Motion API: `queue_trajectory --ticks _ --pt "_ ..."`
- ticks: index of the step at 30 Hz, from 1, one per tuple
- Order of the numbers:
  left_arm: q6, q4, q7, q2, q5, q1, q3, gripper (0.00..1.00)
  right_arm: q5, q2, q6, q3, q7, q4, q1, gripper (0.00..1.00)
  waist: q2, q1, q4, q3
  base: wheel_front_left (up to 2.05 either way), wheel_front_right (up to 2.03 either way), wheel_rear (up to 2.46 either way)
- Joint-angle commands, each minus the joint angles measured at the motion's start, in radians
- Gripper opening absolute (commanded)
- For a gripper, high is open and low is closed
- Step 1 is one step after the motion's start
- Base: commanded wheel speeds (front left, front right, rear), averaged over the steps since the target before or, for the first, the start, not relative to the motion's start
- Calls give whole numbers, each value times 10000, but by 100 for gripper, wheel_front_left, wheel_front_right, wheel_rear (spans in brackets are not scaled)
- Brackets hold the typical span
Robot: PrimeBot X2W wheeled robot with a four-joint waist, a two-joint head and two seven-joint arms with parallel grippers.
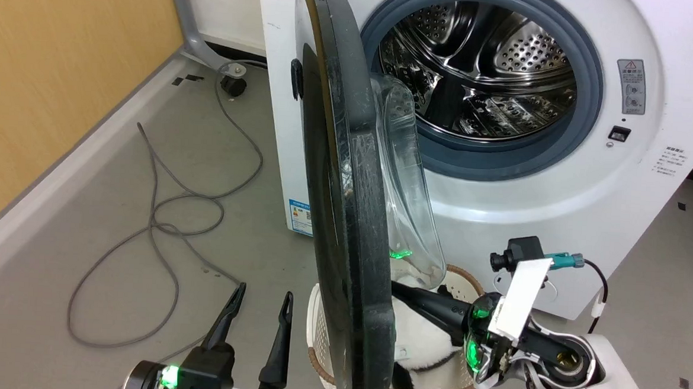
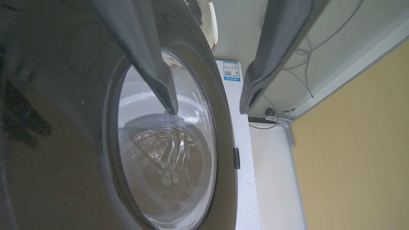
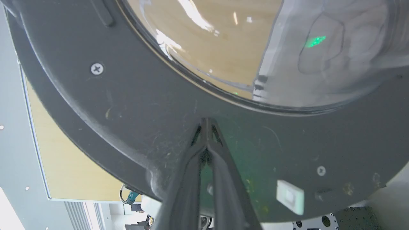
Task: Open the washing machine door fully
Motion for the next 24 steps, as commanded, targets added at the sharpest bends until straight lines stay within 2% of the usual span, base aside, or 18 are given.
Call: queue_trajectory --ticks 1,6,10,14,18,19,20,21,22,24 --pt "-8 12 -55 18 -24 111 39 100 81 37 -4 88 -91 -66 223 0 0 0 5 -10 0 0 0" --pt "32 -6 -55 18 -45 139 171 100 -204 -91 -4 -79 -540 -312 216 0 0 0 -115 -71 0 0 0" --pt "63 -48 -55 18 -44 129 306 100 -995 -495 -4 -472 -1632 -1044 249 0 0 0 -343 -89 0 0 0" --pt "113 -105 -55 18 -76 129 436 100 -2532 -1309 -4 -519 -3012 -2342 446 0 0 0 -618 -98 0 0 0" --pt "161 -183 -55 18 -142 126 633 100 -4975 -2689 -4 90 -4986 -3726 817 0 0 0 -863 -86 0 0 0" --pt "167 -209 -55 18 -152 143 708 100 -5515 -2955 -4 161 -5568 -3876 963 0 0 0 -924 -93 0 0 0" --pt "167 -209 -55 18 -152 143 708 100 -5515 -2955 -4 161 -5568 -3876 963 0 0 0 -924 -93 0 0 0" --pt "158 -261 -55 19 -142 191 855 100 -6617 -3423 -4 223 -6669 -4047 1241 0 0 0 -1035 -104 0 0 0" --pt "158 -261 -55 19 -142 191 855 100 -6617 -3423 -4 223 -6669 -4047 1241 0 0 0 -1035 -104 0 0 0" --pt "117 -327 -55 32 -111 266 968 100 -7667 -3678 -4 114 -7633 -4047 1555 0 0 0 -1165 -125 0 0 0"
